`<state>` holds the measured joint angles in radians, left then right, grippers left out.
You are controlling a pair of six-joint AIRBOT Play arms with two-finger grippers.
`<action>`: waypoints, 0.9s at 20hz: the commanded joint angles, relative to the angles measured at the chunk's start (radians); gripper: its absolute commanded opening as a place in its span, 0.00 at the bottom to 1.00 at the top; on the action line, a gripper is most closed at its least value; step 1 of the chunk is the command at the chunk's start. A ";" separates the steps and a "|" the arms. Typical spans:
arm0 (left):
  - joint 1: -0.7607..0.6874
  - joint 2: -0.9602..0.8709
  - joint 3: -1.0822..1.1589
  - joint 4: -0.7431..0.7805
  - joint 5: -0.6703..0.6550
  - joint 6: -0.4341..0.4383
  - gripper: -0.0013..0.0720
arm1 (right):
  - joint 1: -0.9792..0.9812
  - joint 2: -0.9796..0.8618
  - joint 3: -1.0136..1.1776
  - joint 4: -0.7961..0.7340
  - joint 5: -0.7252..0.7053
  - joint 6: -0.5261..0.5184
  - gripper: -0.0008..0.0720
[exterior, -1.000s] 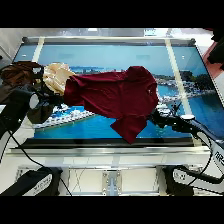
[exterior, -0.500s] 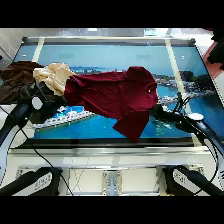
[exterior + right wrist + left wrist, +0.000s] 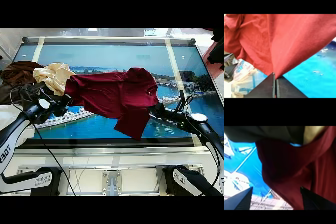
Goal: Fold the shirts.
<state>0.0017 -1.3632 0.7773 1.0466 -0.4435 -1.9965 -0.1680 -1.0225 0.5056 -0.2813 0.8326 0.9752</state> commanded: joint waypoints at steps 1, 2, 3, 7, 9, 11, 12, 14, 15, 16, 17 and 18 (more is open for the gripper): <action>0.001 -0.045 -0.001 -0.037 0.063 0.004 0.84 | 0.000 0.003 0.001 0.010 0.003 0.001 0.04; 0.001 -0.050 -0.002 -0.036 0.068 0.006 0.84 | 0.000 0.003 0.001 0.013 0.003 0.000 0.04; 0.001 -0.051 -0.002 -0.037 0.088 0.008 0.83 | 0.000 0.003 0.001 0.014 0.002 0.000 0.04; 0.001 -0.051 -0.001 -0.045 0.132 0.007 0.23 | 0.000 0.003 0.001 0.025 -0.002 0.000 0.04; 0.001 -0.050 0.004 -0.045 0.120 0.016 0.03 | -0.001 0.003 0.002 0.028 -0.004 0.000 0.04; 0.001 -0.037 0.039 -0.045 0.077 0.055 0.03 | -0.001 0.009 0.032 0.016 0.012 -0.008 0.04; 0.001 -0.014 0.064 -0.045 0.060 0.091 0.03 | -0.002 0.025 0.061 -0.001 0.017 -0.007 0.04; 0.001 0.072 0.145 -0.044 0.003 0.220 0.03 | -0.039 0.095 0.143 -0.059 0.054 0.006 0.04; 0.001 0.130 0.188 -0.044 -0.027 0.294 0.03 | -0.075 0.142 0.185 -0.071 0.089 0.032 0.04; 0.001 0.203 0.234 -0.044 -0.060 0.370 0.03 | -0.120 0.195 0.232 -0.078 0.135 0.047 0.04; 0.001 0.277 0.277 -0.043 -0.089 0.435 0.03 | -0.174 0.258 0.286 -0.093 0.190 0.049 0.04; 0.001 0.359 0.326 -0.041 -0.119 0.497 0.03 | -0.230 0.324 0.348 -0.128 0.246 0.053 0.04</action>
<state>0.0017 -1.1679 0.9943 1.0035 -0.4732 -1.6997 -0.2909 -0.8333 0.7261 -0.3435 0.9493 1.0016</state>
